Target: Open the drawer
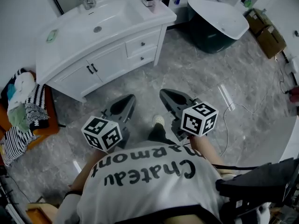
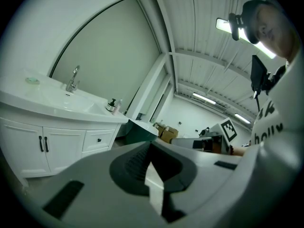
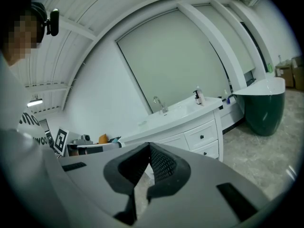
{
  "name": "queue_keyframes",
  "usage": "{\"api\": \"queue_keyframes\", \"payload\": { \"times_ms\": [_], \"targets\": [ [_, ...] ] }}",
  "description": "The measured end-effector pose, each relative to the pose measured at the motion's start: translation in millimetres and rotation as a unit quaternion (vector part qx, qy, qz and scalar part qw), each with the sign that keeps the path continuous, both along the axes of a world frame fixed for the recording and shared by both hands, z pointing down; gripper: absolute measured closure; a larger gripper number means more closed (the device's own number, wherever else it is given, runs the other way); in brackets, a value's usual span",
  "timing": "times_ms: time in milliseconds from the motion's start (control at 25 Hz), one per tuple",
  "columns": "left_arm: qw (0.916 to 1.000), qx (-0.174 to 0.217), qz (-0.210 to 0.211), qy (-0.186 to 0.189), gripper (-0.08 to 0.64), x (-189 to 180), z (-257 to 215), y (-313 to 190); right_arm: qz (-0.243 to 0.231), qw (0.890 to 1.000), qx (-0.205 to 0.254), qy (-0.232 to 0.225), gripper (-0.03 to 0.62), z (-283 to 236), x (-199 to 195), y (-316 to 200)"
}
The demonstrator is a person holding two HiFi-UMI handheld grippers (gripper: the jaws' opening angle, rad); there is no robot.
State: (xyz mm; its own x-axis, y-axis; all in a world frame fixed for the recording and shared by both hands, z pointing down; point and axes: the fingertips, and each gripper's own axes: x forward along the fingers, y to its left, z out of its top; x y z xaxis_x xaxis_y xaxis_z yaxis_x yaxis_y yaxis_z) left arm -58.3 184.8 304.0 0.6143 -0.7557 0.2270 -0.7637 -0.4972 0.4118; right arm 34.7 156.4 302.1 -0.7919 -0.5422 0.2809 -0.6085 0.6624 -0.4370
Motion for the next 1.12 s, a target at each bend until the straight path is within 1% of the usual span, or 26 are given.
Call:
{"api": "queue_keyframes", "payload": {
  "times_ms": [320,560,840,1120],
  "targets": [
    [0.9995,-0.002,-0.032,-0.002,0.552,20.3,-1.0,-59.0,-0.035,0.999,0.009,0.003,0.581,-4.7,16.4,-71.8],
    [0.9987,0.001,-0.050,-0.006,0.552,31.9,-2.8,-97.0,-0.054,0.998,0.012,0.001,0.581,-6.3,25.5,-113.4],
    [0.9983,0.005,-0.058,-0.012,0.552,50.8,-1.3,-131.4,-0.085,0.996,0.014,0.007,0.581,-3.1,32.6,-144.7],
    [0.9982,-0.004,-0.060,-0.008,0.552,67.5,8.7,-157.7,-0.103,0.995,0.010,0.014,0.581,4.1,36.8,-171.1]
  ]
}}
